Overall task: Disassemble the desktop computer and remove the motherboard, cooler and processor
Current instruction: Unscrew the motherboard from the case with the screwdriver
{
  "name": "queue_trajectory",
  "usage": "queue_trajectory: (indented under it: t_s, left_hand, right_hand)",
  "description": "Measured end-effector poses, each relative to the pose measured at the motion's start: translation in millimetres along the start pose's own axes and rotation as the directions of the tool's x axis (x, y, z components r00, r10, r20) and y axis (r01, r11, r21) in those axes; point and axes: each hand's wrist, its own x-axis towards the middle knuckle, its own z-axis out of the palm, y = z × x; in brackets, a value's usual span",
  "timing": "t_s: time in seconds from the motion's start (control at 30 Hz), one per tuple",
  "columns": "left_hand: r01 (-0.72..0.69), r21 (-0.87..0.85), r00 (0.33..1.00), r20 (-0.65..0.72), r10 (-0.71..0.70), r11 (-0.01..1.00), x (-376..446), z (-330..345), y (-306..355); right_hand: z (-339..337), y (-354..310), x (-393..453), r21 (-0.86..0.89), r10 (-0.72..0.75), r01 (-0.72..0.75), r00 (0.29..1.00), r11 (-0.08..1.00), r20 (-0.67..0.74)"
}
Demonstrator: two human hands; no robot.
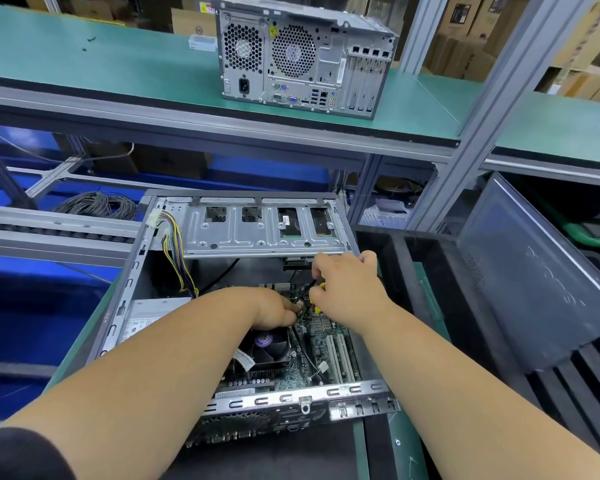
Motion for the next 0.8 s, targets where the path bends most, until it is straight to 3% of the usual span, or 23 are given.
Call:
queue_trajectory:
  t_s: [0.57, 0.8]
  left_hand:
    - [0.011, -0.003, 1.000, 0.003, -0.011, 1.000, -2.1, 0.0, 2.5]
    - [0.013, -0.016, 1.000, 0.006, -0.013, 1.000, -1.5, -0.3, 2.1]
  right_hand:
    - [1.1, -3.1, 1.3, -0.084, 0.038, -0.038, 0.999, 0.996, -0.005]
    - [0.9, -0.9, 1.6, 0.006, 0.026, -0.026, 1.000, 1.000, -0.015]
